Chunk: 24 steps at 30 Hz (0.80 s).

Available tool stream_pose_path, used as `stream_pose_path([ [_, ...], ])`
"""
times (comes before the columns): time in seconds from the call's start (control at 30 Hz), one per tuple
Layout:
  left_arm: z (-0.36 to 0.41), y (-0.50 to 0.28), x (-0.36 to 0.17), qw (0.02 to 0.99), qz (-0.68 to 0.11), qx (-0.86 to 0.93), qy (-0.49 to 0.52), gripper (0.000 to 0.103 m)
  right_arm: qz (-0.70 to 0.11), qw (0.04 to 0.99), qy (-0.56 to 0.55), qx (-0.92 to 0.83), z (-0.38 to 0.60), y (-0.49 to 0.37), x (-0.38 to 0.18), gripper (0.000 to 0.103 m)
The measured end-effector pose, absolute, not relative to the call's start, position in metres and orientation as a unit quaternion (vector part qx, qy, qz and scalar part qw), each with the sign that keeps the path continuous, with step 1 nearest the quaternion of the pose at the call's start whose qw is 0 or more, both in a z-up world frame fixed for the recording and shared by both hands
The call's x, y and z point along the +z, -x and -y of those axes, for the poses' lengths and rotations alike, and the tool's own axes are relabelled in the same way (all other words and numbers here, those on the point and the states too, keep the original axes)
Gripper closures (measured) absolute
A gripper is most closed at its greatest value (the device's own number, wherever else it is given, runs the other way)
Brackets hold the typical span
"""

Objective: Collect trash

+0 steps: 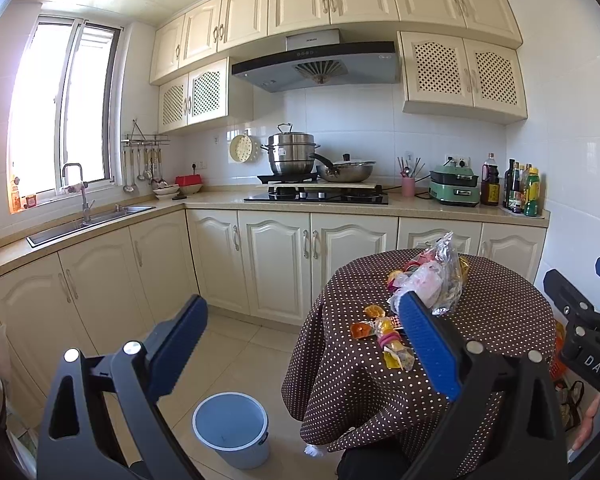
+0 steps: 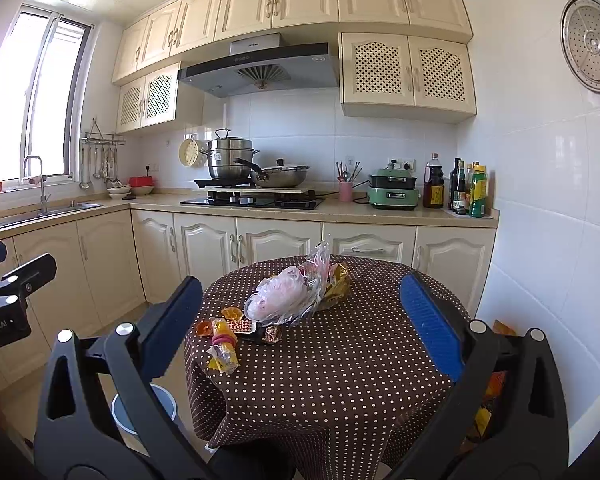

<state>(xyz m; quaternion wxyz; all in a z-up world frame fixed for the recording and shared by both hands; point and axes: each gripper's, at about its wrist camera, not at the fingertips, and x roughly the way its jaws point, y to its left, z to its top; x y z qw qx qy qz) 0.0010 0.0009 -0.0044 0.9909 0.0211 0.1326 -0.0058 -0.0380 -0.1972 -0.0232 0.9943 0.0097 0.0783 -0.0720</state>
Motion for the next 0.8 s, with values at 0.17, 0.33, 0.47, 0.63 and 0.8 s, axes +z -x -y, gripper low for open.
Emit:
stream_pose_path([
  [0.17, 0.0011, 0.0, -0.006, 0.991, -0.133, -0.005, -0.022, 0.008, -0.081, 0.994, -0.011, -0.074, 0.1992, 0.0384, -0.025, 0.006],
  [0.33, 0.0013, 0.0016, -0.0074, 0.991, -0.134, -0.005, -0.022, 0.008, -0.085, 0.994, -0.01, -0.074, 0.201, 0.0375, -0.0239, 0.006],
  [0.47, 0.0027, 0.0006, -0.0085, 0.991, -0.134, -0.006, -0.022, 0.008, -0.083, 0.994, -0.013, -0.074, 0.2011, 0.0374, -0.0241, 0.006],
  [0.63, 0.0038, 0.0031, -0.0111, 0.991, -0.134, -0.005, -0.023, 0.008, -0.084, 0.994, -0.013, -0.074, 0.2007, 0.0369, -0.0249, 0.006],
  [0.8, 0.0026, 0.0007, -0.0079, 0.99, -0.136, -0.005, -0.023, 0.008, -0.084, 0.994, -0.013, -0.074, 0.2006, 0.0365, -0.0248, 0.006],
])
